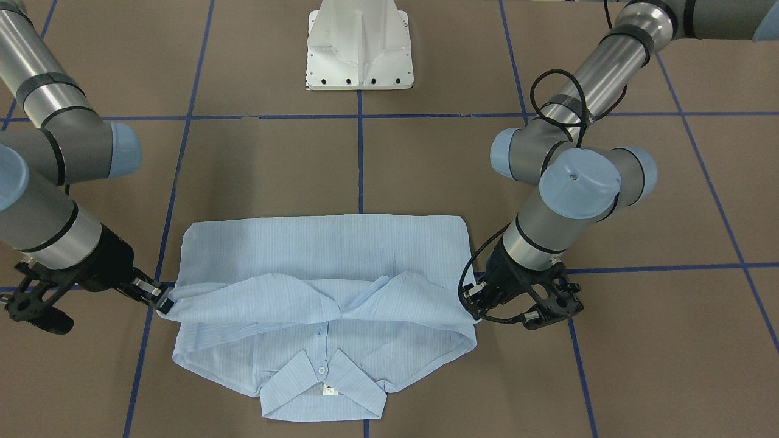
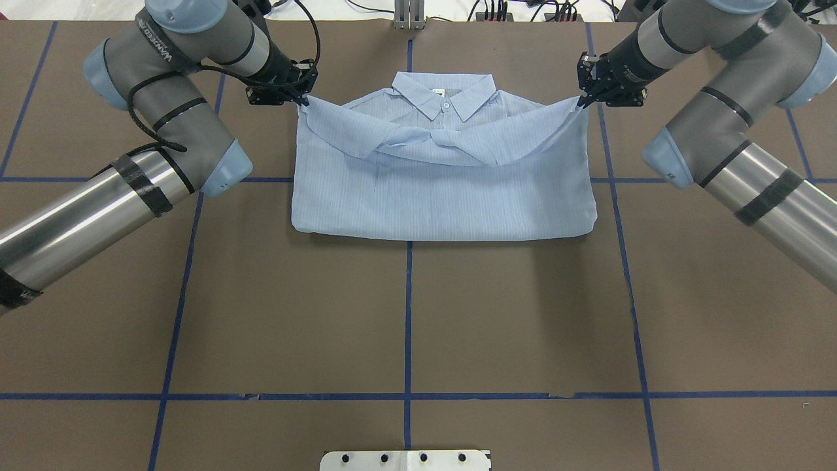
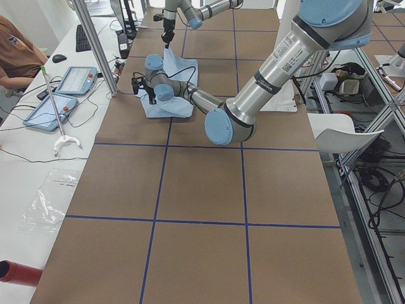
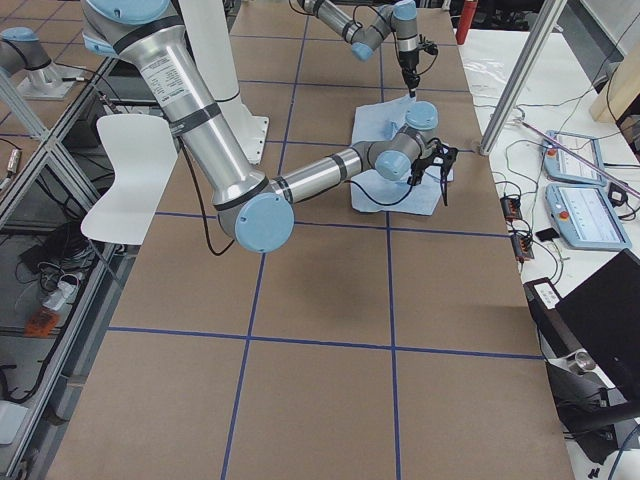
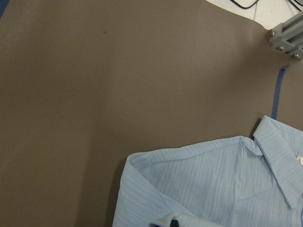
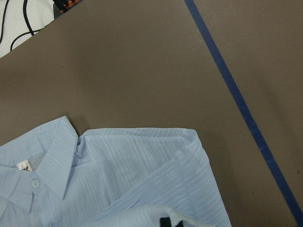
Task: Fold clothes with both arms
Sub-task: 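Release the hem near the collar and raise both grippers away, then lower the right gripper to the folded shirt's side edge and grasp, then drag the folded shirt with the right gripper toward the robot, rotating it, then grasp the shirt corner nearest the robot with the left gripper while the right gripper withdraws, then drag the shirt with the left gripper away from the robot, straightening it, then move the right gripper over the middle of the folded shirt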
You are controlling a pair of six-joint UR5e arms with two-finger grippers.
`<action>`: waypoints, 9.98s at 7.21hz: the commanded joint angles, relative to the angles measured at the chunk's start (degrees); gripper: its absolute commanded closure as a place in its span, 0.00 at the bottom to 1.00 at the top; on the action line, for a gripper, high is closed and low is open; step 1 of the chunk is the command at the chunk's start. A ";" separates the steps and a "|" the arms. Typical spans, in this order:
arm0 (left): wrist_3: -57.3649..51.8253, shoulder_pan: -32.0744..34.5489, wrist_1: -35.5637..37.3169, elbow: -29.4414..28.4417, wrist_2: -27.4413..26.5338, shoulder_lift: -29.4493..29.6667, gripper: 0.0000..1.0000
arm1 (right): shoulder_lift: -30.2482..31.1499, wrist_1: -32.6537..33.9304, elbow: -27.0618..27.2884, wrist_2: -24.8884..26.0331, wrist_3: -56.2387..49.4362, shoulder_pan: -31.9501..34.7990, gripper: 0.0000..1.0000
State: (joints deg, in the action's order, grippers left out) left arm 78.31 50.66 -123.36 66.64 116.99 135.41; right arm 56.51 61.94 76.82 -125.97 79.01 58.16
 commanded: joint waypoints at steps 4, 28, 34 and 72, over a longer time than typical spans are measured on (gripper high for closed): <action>-0.08 0.05 -1.88 -0.90 -0.09 0.03 0.01 | -2.90 -0.33 -5.27 2.40 -2.97 -1.12 0.00; 9.57 -4.33 -0.83 16.58 -3.51 -8.76 0.02 | 59.94 -17.36 47.38 -2.61 -4.48 -44.84 1.00; 12.72 -15.66 5.83 24.48 -4.05 -8.59 0.01 | 44.23 -17.65 44.47 -2.00 -5.27 -24.74 0.00; -5.52 -2.50 -5.20 3.58 -9.41 -2.47 0.00 | 26.41 -2.68 37.09 14.75 -6.06 -20.51 0.00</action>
State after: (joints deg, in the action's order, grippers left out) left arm 73.84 47.81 -134.46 61.24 106.05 137.87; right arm 87.41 52.90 113.91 -115.34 73.35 41.62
